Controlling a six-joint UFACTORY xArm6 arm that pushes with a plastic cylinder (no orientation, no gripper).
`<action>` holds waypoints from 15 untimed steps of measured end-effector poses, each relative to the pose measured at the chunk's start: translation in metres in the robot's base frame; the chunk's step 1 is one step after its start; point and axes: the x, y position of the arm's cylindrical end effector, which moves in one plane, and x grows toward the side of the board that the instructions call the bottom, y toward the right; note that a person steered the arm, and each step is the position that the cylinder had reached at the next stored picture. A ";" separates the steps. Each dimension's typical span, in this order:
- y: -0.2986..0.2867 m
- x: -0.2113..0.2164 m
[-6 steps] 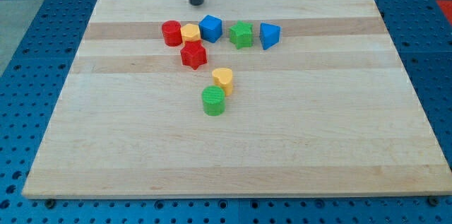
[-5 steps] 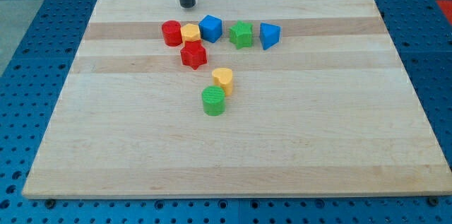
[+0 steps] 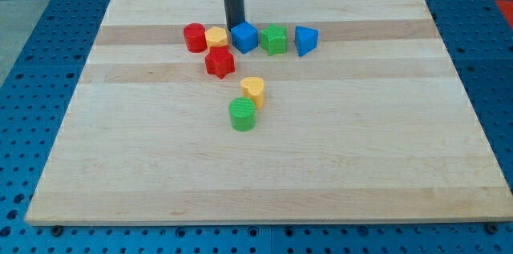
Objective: Move the red circle parallel to the left side of the heart
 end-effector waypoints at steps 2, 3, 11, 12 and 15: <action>0.000 -0.002; -0.022 -0.015; -0.142 0.090; -0.145 0.035; -0.078 -0.037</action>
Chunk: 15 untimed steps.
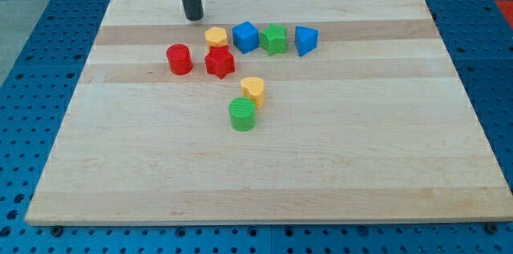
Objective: Move the red circle parallel to the left side of the heart
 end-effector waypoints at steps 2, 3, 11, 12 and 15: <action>0.035 0.007; 0.035 0.012; 0.007 0.056; -0.008 0.092; -0.011 0.131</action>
